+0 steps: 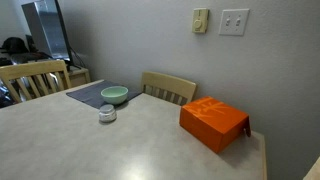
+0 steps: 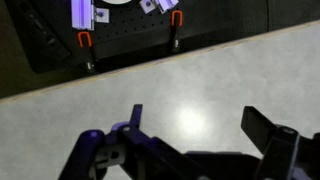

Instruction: Remove the lid from the silver object

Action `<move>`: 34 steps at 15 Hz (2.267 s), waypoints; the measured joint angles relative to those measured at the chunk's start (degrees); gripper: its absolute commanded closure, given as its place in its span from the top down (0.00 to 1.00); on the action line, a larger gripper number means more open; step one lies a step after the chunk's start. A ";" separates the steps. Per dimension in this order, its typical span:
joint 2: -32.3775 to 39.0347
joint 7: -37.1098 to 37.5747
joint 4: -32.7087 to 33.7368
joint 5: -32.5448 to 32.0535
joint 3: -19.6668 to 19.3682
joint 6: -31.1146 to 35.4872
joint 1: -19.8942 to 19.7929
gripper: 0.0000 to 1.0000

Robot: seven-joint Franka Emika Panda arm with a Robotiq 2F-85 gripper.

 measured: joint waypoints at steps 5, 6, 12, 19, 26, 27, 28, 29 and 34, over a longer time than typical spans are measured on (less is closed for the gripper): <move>-0.04 -0.08 0.00 0.00 0.07 0.08 -0.01 1.00; -0.14 -0.49 -0.03 0.00 0.08 0.36 -0.01 1.00; 1.84 -7.07 0.51 2.98 -0.24 6.75 0.92 1.00; 20.50 -8.33 8.85 4.86 2.86 14.62 4.71 1.00; 44.78 -8.62 23.89 3.34 3.90 20.69 4.65 1.00; 47.03 -8.64 25.45 3.34 3.68 20.66 4.64 1.00; 48.36 -8.66 26.42 3.34 3.55 20.62 4.61 1.00; 48.90 -8.66 26.91 3.34 3.51 20.54 4.59 1.00; 49.14 -9.71 25.90 1.94 3.69 29.14 4.75 1.00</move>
